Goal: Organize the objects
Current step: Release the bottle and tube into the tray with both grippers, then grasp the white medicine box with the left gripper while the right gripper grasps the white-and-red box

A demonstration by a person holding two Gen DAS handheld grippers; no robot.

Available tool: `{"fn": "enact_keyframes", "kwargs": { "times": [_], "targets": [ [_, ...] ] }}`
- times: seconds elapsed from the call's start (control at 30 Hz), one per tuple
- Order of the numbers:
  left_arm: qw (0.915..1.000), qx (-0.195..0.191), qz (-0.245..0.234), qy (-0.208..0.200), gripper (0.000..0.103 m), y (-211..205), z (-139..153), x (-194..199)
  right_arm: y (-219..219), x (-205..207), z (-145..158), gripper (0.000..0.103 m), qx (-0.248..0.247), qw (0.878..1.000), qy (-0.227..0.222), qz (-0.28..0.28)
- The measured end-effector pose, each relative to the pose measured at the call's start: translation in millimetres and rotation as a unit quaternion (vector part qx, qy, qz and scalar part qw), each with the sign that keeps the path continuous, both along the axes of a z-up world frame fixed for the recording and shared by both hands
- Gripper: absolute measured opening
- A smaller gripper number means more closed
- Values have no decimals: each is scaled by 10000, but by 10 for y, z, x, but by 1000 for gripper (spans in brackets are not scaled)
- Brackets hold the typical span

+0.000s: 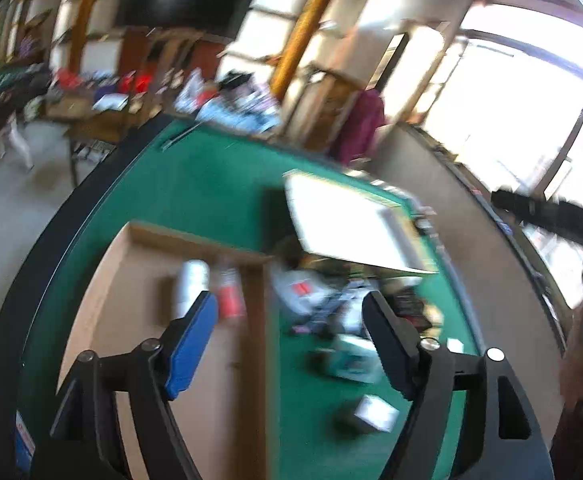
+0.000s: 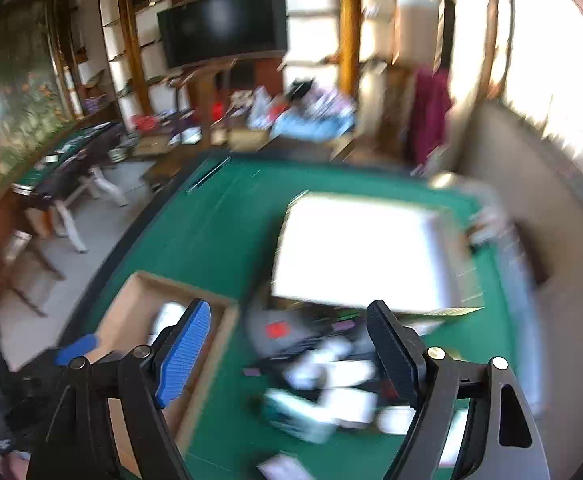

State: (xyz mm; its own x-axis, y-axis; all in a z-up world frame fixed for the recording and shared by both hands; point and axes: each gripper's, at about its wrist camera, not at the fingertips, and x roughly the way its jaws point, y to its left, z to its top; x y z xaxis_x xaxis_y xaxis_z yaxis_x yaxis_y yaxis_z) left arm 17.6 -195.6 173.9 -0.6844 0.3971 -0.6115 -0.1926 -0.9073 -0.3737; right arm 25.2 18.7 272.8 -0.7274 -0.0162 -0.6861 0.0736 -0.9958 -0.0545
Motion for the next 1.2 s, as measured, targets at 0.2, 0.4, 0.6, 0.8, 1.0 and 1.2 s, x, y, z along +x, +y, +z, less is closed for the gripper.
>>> {"fn": "enact_keyframes", "kwargs": {
  "times": [0.2, 0.4, 0.6, 0.8, 1.0, 1.2],
  "targets": [
    [9958, 20, -514, 752, 91, 555, 901, 569, 435, 931, 1382, 102, 1174, 9861, 1096, -425],
    [9929, 11, -615, 1019, 103, 871, 827, 884, 831, 1516, 1291, 103, 1396, 9814, 1261, -397],
    [9961, -484, -731, -63, 103, 1162, -329, 835, 1276, 1373, -510, 103, 361, 9960, -275, -767],
    [9870, -1258, -748, -664, 103, 1332, -1219, 863, 1368, 1265, -1755, 103, 274, 9912, -689, -1095],
    [9822, -1692, -769, -281, 103, 1427, -1346, 730, 1553, 1272, -2029, 103, -805, 9862, -1004, -1041],
    [9762, -1767, -1082, -642, 100, 1672, -1617, 437, 1721, 1147, -2108, 103, -1171, 9809, -1065, -1130]
  ]
}}
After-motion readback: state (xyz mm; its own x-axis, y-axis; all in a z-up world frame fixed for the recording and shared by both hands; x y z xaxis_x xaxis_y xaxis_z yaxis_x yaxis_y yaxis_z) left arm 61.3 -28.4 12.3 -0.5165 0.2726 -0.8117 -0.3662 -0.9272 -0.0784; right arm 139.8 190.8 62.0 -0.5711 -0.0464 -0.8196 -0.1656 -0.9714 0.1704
